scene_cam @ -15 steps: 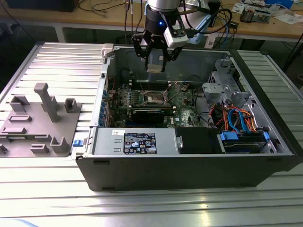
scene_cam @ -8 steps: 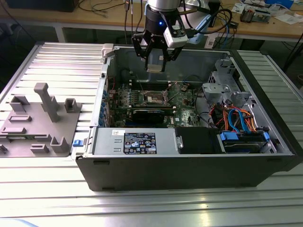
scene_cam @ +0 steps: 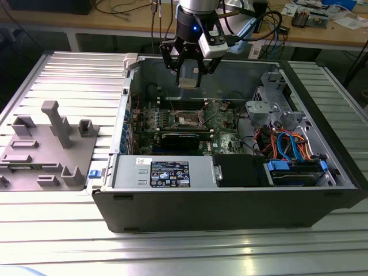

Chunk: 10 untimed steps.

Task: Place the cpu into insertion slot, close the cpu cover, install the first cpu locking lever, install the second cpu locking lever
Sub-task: 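Place the cpu into insertion slot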

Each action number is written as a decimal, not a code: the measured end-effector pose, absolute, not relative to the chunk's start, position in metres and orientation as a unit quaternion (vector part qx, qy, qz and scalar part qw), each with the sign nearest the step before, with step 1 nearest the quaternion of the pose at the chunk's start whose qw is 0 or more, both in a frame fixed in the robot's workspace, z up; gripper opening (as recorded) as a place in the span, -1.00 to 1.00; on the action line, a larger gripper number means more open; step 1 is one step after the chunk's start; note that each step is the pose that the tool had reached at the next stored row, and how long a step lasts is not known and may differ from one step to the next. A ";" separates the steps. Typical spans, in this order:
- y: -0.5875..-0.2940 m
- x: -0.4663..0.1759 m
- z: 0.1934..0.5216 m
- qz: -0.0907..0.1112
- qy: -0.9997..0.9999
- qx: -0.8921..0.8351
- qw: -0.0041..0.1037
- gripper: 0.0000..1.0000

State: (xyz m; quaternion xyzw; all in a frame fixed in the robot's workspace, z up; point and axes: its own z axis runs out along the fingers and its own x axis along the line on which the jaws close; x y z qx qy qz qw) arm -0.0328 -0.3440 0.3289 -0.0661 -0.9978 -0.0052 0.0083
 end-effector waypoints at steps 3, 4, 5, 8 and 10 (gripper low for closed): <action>-0.344 -0.033 0.329 -0.005 -0.998 -0.067 0.008 0.08; -0.344 -0.033 0.329 -0.005 -0.998 -0.067 0.008 0.08; -0.344 -0.033 0.329 -0.005 -0.998 -0.067 0.008 0.08; -0.344 -0.033 0.329 -0.005 -0.998 -0.068 0.008 0.08; -0.344 -0.033 0.329 -0.005 -0.998 -0.069 0.008 0.08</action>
